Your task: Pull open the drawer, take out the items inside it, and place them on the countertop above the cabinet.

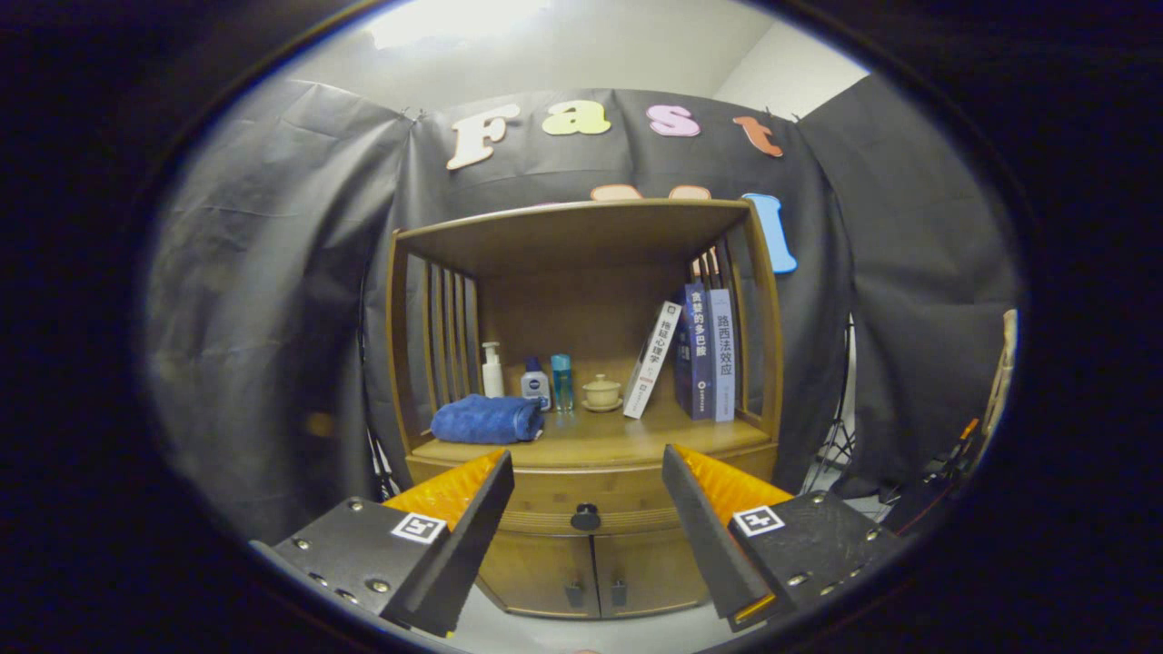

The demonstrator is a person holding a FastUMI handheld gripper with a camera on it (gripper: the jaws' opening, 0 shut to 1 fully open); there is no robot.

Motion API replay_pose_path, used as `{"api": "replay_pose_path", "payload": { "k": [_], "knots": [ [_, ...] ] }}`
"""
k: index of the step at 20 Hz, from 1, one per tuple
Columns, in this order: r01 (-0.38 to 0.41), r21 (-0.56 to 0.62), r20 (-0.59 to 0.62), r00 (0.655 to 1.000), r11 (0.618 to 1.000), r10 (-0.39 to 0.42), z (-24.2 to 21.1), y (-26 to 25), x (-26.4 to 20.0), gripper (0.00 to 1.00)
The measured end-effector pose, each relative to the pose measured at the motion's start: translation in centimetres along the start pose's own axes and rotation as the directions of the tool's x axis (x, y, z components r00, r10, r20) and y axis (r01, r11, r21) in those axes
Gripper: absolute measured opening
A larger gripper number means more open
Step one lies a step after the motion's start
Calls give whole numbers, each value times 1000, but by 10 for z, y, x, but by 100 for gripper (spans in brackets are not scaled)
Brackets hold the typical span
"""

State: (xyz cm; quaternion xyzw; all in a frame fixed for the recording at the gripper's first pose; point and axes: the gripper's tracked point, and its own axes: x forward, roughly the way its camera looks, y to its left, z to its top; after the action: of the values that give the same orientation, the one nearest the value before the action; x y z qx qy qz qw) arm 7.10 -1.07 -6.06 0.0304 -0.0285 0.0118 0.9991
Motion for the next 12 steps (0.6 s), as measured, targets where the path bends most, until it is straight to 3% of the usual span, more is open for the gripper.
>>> {"api": "replay_pose_path", "payload": {
  "k": [6,12],
  "knots": [
    [-29,-23,-41,999,999,28,-44,17,47,99],
    [53,-11,-44,998,999,-53,-78,-5,94,99]
  ]
}}
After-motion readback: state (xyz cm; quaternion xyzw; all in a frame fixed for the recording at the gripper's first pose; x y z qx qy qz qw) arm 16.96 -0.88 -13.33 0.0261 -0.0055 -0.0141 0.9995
